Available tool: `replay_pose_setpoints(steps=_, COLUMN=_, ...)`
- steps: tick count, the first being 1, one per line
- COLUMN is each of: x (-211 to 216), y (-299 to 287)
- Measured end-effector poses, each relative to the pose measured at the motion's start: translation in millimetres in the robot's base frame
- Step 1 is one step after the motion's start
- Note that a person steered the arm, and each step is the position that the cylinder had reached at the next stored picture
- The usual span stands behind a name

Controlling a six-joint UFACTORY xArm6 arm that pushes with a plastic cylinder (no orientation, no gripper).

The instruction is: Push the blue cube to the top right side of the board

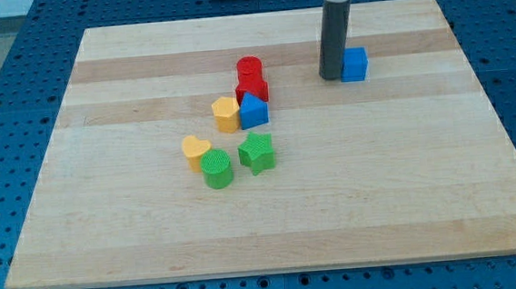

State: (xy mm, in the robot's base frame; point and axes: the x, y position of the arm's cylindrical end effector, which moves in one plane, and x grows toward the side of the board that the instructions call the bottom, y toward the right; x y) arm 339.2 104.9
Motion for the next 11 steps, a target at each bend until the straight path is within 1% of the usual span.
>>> replay_pose_setpoints(steps=1, x=-6, y=25)
replay_pose_setpoints(steps=2, x=8, y=24)
replay_pose_setpoints(steps=3, x=45, y=46)
replay_pose_setpoints(steps=4, x=34, y=58)
replay_pose_setpoints(steps=8, x=-56, y=58)
replay_pose_setpoints(steps=11, x=-81, y=36)
